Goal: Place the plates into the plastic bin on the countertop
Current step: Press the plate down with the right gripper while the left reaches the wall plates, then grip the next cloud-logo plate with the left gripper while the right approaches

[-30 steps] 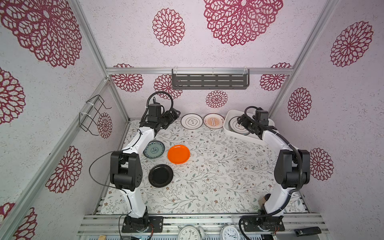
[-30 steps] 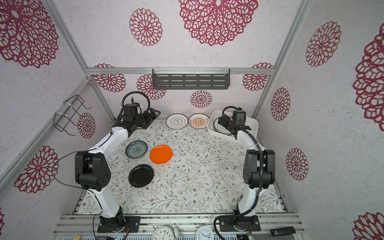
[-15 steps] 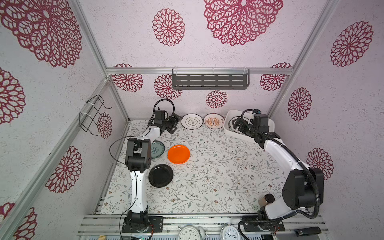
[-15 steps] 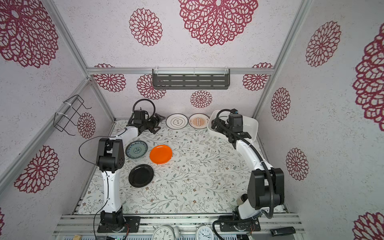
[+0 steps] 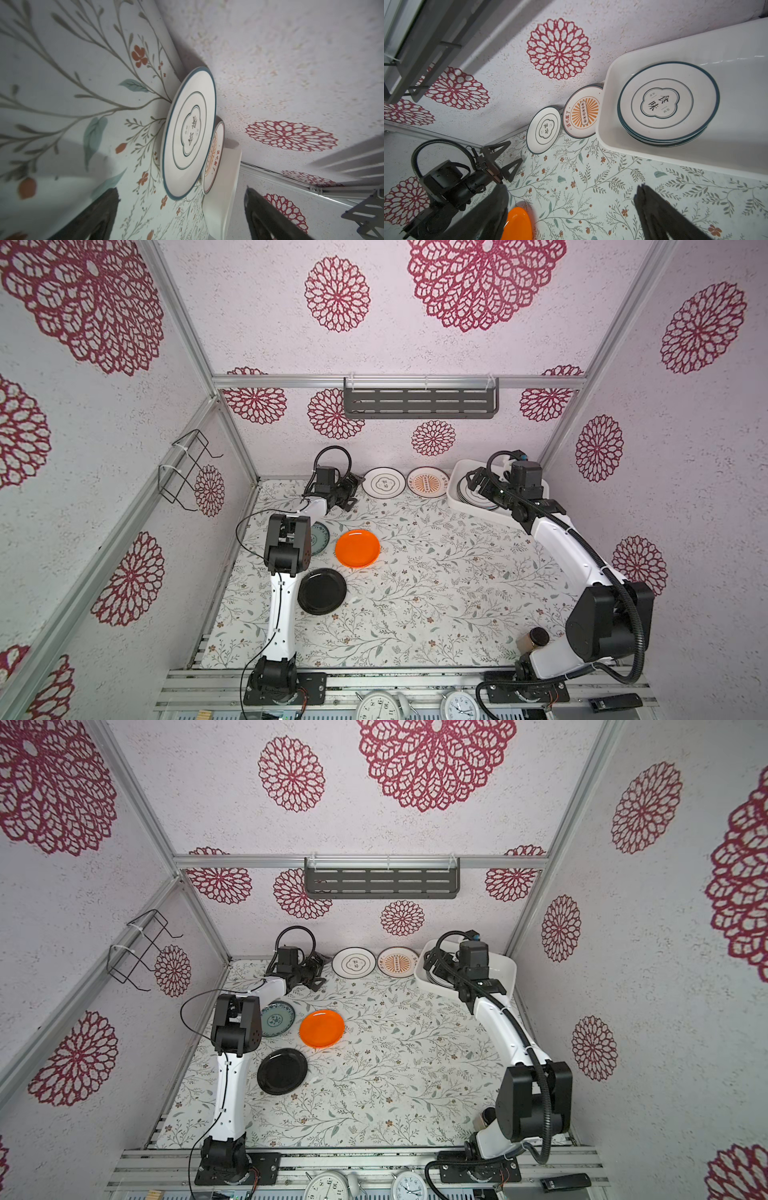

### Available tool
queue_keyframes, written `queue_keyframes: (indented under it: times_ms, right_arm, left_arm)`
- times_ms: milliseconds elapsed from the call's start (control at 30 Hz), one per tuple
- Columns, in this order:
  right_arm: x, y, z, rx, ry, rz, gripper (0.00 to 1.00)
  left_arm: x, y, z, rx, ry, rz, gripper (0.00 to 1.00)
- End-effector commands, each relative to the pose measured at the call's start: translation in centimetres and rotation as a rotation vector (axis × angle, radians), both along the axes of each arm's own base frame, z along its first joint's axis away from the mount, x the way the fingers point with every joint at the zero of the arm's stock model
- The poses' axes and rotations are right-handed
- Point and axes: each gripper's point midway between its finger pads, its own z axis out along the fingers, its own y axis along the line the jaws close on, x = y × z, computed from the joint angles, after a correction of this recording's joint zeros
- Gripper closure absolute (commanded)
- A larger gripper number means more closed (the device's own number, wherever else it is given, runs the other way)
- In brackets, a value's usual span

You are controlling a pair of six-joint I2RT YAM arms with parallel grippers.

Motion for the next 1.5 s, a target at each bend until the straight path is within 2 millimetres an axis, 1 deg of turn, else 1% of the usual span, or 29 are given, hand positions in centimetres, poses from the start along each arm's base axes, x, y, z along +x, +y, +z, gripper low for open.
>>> queue_keyframes:
  times_ms: [0, 100, 233, 333, 367, 533, 667, 700, 767, 833, 900, 1033, 1267, 1433, 1467]
  right_arm:
    - [1.1, -0.2, 0.7, 0.025, -0.008, -0.039, 0.01]
    - [2.1, 0.3, 0.0, 0.062, 0.001, -0.034, 0.01]
    - [3.6, 0.9, -1.2, 0.079, 0.041, -0.020, 0.01]
    - [4.8, 1.2, -1.8, 0.071, 0.070, -0.006, 0.01]
    - [5.1, 1.3, -2.1, 0.067, 0.082, -0.002, 0.01]
    - [7.3, 1.8, -2.4, 0.034, 0.114, 0.024, 0.01]
    - [9.0, 2.1, -2.5, 0.025, 0.125, 0.033, 0.01]
    - [9.4, 2.3, -2.5, 0.029, 0.126, 0.039, 0.01]
    - [10.0, 2.5, -2.8, 0.038, 0.132, 0.043, 0.01]
    - [10.5, 2.7, -3.0, 0.046, 0.136, 0.048, 0.01]
    - [10.8, 2.8, -3.2, 0.049, 0.141, 0.052, 0.01]
    - [10.8, 2.6, -3.4, 0.039, 0.152, 0.045, 0.01]
    - [9.6, 1.8, -3.7, 0.001, 0.171, 0.019, 0.01]
    - [8.6, 1.5, -3.9, -0.001, 0.176, 0.004, 0.01]
    - [8.4, 1.4, -3.8, -0.001, 0.174, 0.003, 0.01]
  left_arm:
    - [0.8, -0.2, -0.8, 0.007, 0.009, 0.031, 0.02]
    - [0.9, -0.3, -2.5, 0.000, 0.040, 0.057, 0.02]
    - [1.4, -1.0, -4.6, -0.037, 0.072, 0.085, 0.01]
    - [1.9, -1.7, -5.3, -0.045, 0.066, 0.078, 0.05]
    - [2.1, -1.6, -5.5, -0.043, 0.066, 0.084, 0.05]
    - [2.6, -1.5, -7.1, -0.078, 0.086, 0.121, 0.13]
    - [2.9, -1.2, -7.4, -0.077, 0.082, 0.148, 0.22]
    - [2.9, -1.1, -7.4, -0.072, 0.082, 0.152, 0.25]
    - [3.0, -0.9, -7.6, -0.072, 0.085, 0.161, 0.29]
    - [3.0, -0.9, -7.9, -0.078, 0.088, 0.162, 0.35]
    - [2.8, -1.0, -8.3, -0.081, 0.096, 0.160, 0.39]
    - [2.5, -1.6, -8.8, -0.083, 0.102, 0.137, 0.40]
    - [1.5, -3.5, -9.7, -0.106, 0.135, 0.083, 0.41]
    - [1.0, -4.1, -10.0, -0.105, 0.148, 0.066, 0.52]
    - [1.0, -4.0, -10.1, -0.105, 0.150, 0.067, 0.56]
